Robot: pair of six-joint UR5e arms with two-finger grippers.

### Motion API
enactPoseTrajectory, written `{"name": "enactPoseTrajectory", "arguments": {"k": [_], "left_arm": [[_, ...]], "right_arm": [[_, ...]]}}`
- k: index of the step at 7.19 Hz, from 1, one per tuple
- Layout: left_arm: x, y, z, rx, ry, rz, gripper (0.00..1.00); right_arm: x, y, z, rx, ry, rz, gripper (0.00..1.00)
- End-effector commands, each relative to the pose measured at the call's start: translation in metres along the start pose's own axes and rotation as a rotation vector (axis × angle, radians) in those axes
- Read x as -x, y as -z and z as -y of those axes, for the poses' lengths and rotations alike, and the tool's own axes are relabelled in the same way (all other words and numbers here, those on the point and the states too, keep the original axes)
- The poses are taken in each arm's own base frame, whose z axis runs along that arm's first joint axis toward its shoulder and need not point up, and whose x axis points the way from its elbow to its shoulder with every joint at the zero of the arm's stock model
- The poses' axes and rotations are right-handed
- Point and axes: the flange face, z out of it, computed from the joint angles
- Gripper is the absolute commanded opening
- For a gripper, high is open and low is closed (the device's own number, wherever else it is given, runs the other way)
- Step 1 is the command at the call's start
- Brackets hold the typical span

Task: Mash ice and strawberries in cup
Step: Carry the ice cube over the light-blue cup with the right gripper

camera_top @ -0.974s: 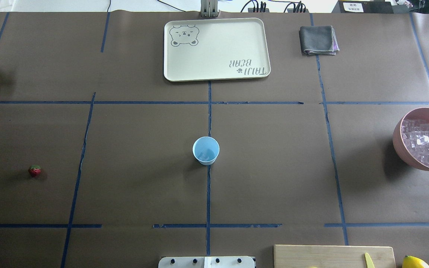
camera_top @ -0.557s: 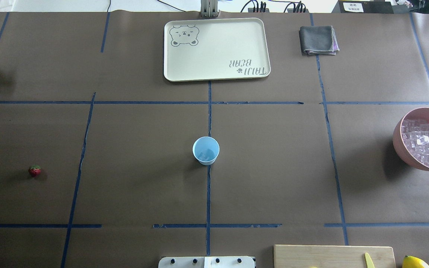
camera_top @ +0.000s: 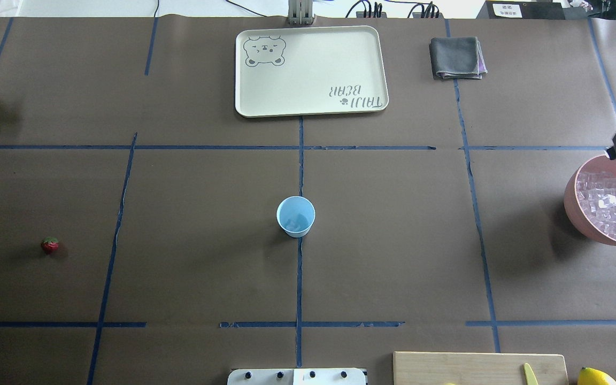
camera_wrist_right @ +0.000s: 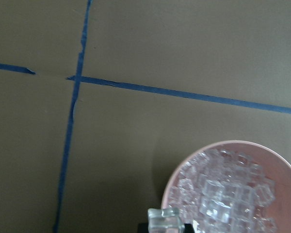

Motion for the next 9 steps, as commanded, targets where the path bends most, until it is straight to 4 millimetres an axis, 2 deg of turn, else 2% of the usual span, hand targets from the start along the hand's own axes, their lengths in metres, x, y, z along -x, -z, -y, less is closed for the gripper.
{"name": "enactPoseTrajectory", "arguments": {"k": [1, 2, 3, 4, 5, 6, 7, 8, 9], "left_arm": [[-0.001, 0.001, 0.0, -0.002, -0.001, -0.001, 1.0], [-0.002, 0.0, 0.0, -0.003, 0.003, -0.023, 1.0], [-0.002, 0.0, 0.0, -0.003, 0.005, -0.026, 1.0], [-0.003, 0.0, 0.001, -0.004, 0.003, -0.026, 1.0], [-0.003, 0.0, 0.001, -0.005, 0.008, -0.024, 1.0], [-0.003, 0.001, 0.001, -0.007, 0.008, -0.022, 1.0], [-0.004, 0.002, 0.002, -0.009, 0.005, -0.022, 1.0], [-0.005, 0.002, 0.003, -0.01, 0.009, -0.022, 1.0], [-0.007, 0.004, 0.004, -0.014, 0.005, -0.021, 1.0]], "right_arm": [[0.168, 0.018, 0.042, 0.032, -0.107, 0.076, 0.0], [0.241, -0.002, 0.041, 0.052, -0.174, 0.075, 0.0], [0.309, -0.02, 0.03, 0.024, -0.197, 0.049, 0.0], [0.366, -0.029, 0.025, 0.021, -0.219, 0.05, 0.0], [0.412, -0.039, 0.023, 0.007, -0.232, 0.037, 0.0], [0.44, -0.047, 0.019, -0.001, -0.239, 0.037, 0.0], [0.462, -0.065, 0.012, -0.001, -0.257, 0.053, 0.0], [0.48, -0.09, 0.012, -0.028, -0.252, 0.053, 0.0], [0.495, -0.101, 0.02, -0.028, -0.255, 0.049, 0.0]]}}
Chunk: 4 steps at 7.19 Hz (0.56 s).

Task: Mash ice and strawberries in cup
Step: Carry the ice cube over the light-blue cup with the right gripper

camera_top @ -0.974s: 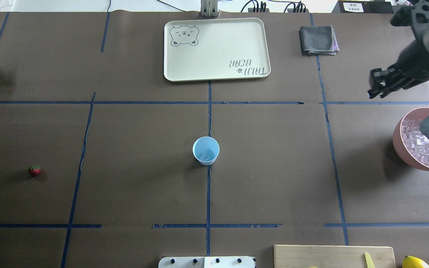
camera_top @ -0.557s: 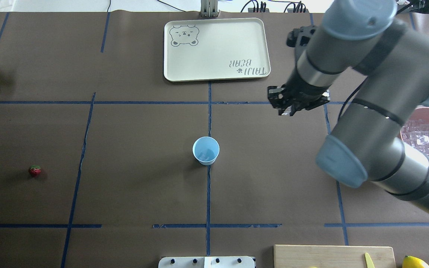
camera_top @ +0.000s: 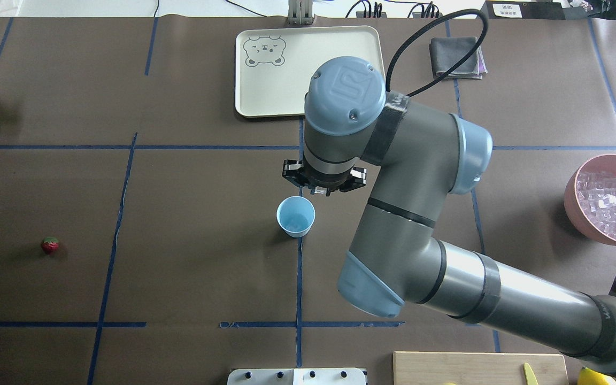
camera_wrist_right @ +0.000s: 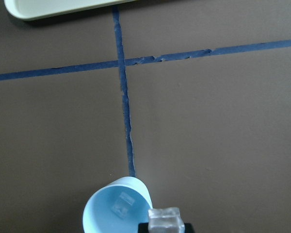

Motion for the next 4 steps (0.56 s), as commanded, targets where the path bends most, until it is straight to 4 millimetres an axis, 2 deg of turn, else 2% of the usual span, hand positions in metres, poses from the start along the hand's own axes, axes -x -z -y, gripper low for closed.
{"name": "enactPoseTrajectory", "arguments": {"k": [1, 2, 4], "left_arm": [[-0.002, 0.002, 0.001, -0.003, -0.001, 0.001, 1.0], [-0.003, 0.003, 0.003, -0.006, -0.002, 0.001, 1.0], [-0.003, 0.003, 0.003, -0.006, -0.002, 0.001, 1.0]], "right_arm": [[0.029, -0.022, -0.006, -0.004, -0.004, 0.002, 0.0], [0.034, -0.03, -0.02, 0.014, 0.001, -0.002, 0.0], [0.035, -0.036, -0.025, 0.021, 0.005, -0.011, 0.0]]}}
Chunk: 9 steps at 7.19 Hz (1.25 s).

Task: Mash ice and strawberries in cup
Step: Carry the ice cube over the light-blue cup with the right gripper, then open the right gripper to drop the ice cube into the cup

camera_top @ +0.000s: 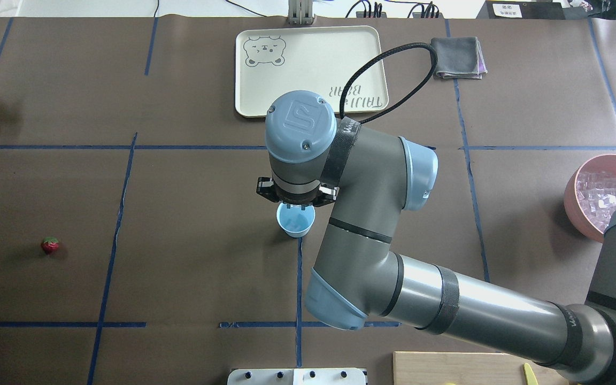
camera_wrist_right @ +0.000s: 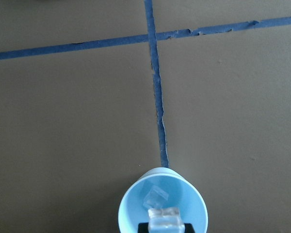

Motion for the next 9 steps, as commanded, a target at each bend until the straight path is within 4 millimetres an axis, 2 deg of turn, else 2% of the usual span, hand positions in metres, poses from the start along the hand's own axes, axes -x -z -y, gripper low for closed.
{"name": "enactPoseTrajectory", "arguments": {"k": [1, 2, 3, 4, 5, 7, 9], "left_arm": [[0.0, 0.0, 0.0, 0.0, 0.0, 0.0, 1.0], [-0.001, 0.0, 0.0, -0.001, -0.001, 0.0, 1.0], [0.0, 0.0, 0.0, -0.001, 0.001, 0.0, 1.0], [0.0, 0.0, 0.0, -0.001, 0.001, -0.001, 1.0], [0.0, 0.0, 0.0, -0.001, 0.001, -0.001, 1.0], [0.0, 0.001, 0.0, -0.002, 0.0, -0.001, 1.0], [-0.001, 0.001, 0.001, -0.003, 0.0, -0.001, 1.0]], "right_arm": [[0.002, -0.005, -0.005, 0.006, 0.004, -0.005, 0.02], [0.002, -0.005, -0.005, 0.006, 0.005, -0.005, 0.04], [0.001, -0.005, -0.005, 0.006, 0.007, -0.005, 0.36], [0.001, -0.005, -0.005, 0.006, 0.014, -0.005, 0.85], [0.002, -0.003, -0.005, 0.004, 0.006, -0.001, 0.98], [0.002, -0.001, -0.006, 0.003, 0.007, 0.002, 0.99], [-0.001, 0.01, -0.002, -0.02, 0.006, 0.013, 0.99]]}}
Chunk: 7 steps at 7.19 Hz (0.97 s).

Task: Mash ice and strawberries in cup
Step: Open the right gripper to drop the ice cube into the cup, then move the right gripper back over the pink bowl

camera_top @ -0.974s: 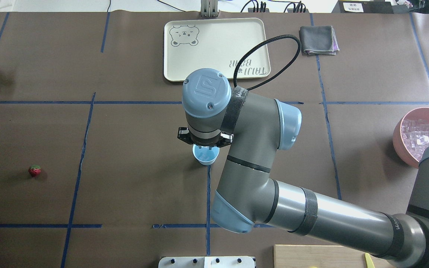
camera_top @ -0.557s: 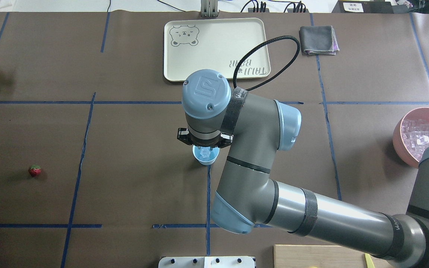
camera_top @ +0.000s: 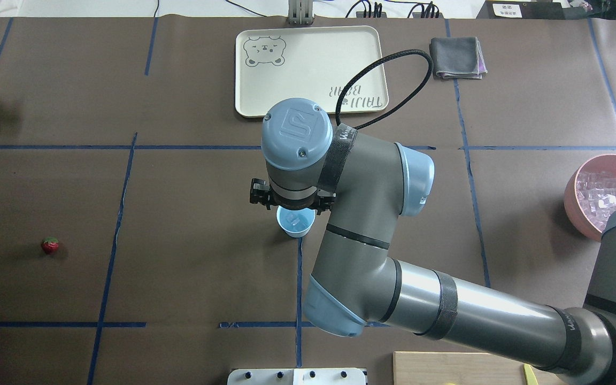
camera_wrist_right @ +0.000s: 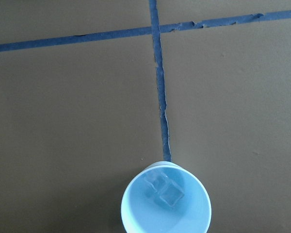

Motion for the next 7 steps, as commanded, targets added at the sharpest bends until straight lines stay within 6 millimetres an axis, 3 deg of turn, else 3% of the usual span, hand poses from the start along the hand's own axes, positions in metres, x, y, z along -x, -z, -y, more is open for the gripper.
{"name": "enactPoseTrajectory", "arguments": {"k": [1, 3, 5, 6, 7], "left_arm": [[-0.001, 0.0, 0.001, -0.001, -0.003, 0.0, 1.0], [-0.002, 0.002, 0.002, -0.005, -0.005, 0.001, 1.0], [-0.008, 0.006, 0.002, -0.013, -0.016, 0.002, 1.0], [-0.009, 0.006, 0.002, -0.013, -0.018, 0.003, 1.0], [-0.009, 0.007, 0.002, -0.015, -0.018, 0.004, 1.0]], "right_arm": [[-0.017, 0.031, 0.016, -0.047, -0.013, 0.038, 0.99], [-0.128, 0.073, 0.026, -0.109, -0.012, 0.074, 0.99], [-0.213, 0.113, 0.034, -0.141, 0.036, 0.084, 0.99], [-0.264, 0.134, 0.049, -0.111, 0.029, 0.094, 0.99], [-0.328, 0.149, 0.058, -0.107, 0.041, 0.066, 0.99]]}}
